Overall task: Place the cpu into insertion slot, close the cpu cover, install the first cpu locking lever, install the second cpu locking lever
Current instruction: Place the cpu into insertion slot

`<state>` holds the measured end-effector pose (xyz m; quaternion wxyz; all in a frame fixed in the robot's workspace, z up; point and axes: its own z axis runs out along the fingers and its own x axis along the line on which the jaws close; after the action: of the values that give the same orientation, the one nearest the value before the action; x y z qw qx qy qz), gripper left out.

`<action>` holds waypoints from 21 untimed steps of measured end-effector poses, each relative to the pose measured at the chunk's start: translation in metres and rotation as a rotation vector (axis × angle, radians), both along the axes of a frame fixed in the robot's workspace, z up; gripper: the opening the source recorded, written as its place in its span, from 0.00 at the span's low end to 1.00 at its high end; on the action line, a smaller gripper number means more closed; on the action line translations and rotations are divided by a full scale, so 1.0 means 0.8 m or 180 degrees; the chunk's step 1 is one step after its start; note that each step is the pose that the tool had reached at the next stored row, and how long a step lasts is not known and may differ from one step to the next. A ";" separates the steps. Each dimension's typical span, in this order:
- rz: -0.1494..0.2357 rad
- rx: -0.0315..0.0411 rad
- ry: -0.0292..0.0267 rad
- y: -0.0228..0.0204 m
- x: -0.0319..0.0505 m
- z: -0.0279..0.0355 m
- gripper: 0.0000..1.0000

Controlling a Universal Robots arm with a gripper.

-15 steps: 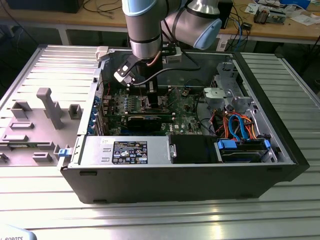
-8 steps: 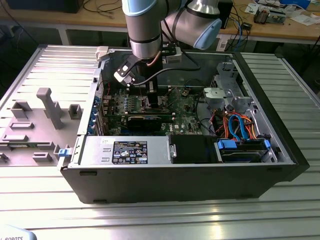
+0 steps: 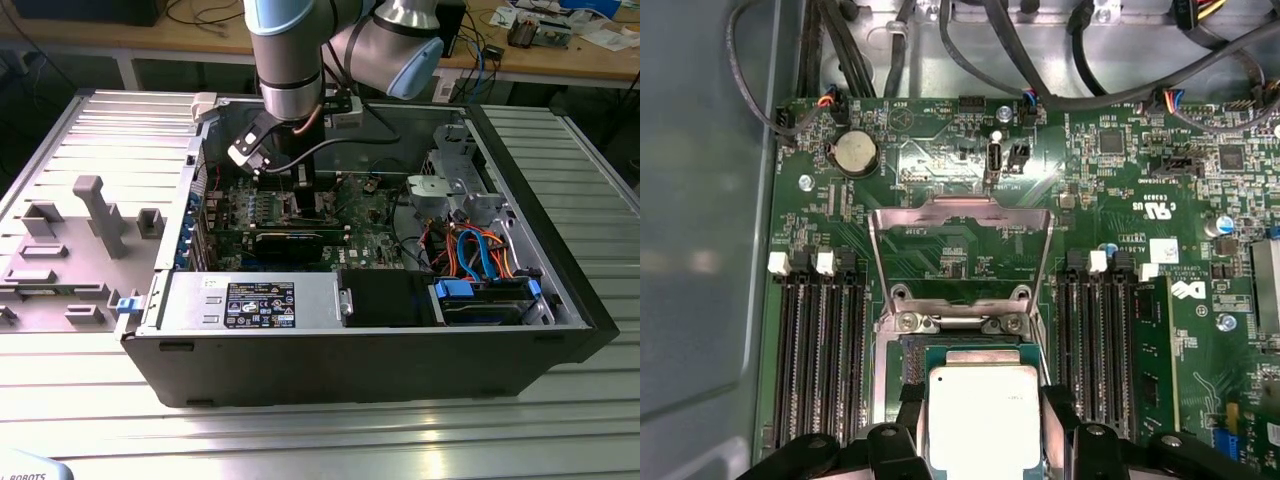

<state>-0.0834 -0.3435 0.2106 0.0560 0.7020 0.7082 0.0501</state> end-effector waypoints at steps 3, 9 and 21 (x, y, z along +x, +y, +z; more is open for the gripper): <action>0.0000 -0.0001 0.0004 0.0000 0.000 -0.0001 0.54; 0.0000 -0.0001 0.0008 0.0003 0.000 0.0020 0.54; -0.0051 -0.0113 0.0037 0.0118 0.000 -0.0024 0.54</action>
<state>-0.0831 -0.3341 0.2087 0.0647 0.7068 0.7036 0.0330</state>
